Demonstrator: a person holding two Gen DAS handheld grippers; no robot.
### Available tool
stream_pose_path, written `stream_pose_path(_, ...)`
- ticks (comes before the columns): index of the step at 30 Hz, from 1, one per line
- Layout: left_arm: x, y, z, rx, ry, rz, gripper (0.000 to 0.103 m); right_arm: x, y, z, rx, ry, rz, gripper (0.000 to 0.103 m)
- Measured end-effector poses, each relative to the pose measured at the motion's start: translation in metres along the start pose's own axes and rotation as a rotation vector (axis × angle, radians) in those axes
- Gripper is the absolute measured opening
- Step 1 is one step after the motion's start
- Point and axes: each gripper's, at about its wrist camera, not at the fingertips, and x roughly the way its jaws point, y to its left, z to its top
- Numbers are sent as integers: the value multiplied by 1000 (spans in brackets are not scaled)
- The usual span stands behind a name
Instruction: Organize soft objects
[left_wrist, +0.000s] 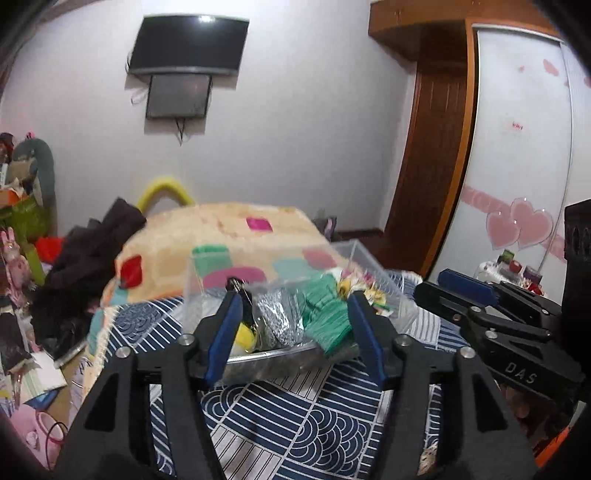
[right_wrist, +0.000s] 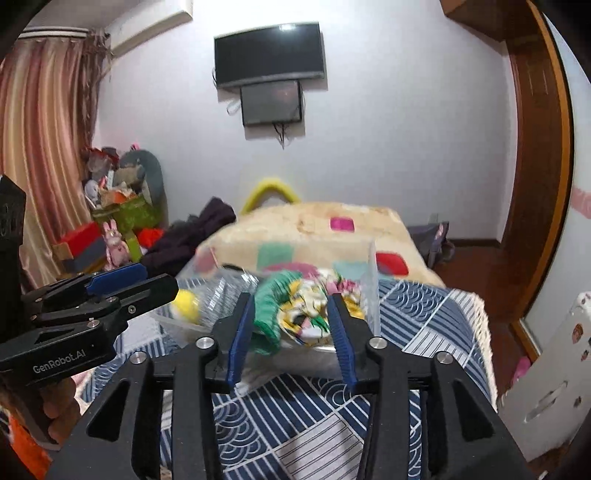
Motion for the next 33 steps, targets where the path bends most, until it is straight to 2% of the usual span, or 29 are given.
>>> stream_pose_path(4,-26,1,2,0,-53,9,72,-22,7,6,-11,-75,8,69)
stream_pose_path(8,-47,-2,1,10,-97,31,81,-42,12,8,-23,-137,2,82)
stream_pose_path(13,-67,-9,-4,30,-135,49,93,-48,17,9,-26,-161,-5,83)
stream_pose_path(16,-73,-12,-7,43,-150,71,98,-47,17,6,-19,-160,0,83)
stream_pose_path(33,-77,-18,-13,55,-156,81,100,-52,22,-7,-17,-150,5,83)
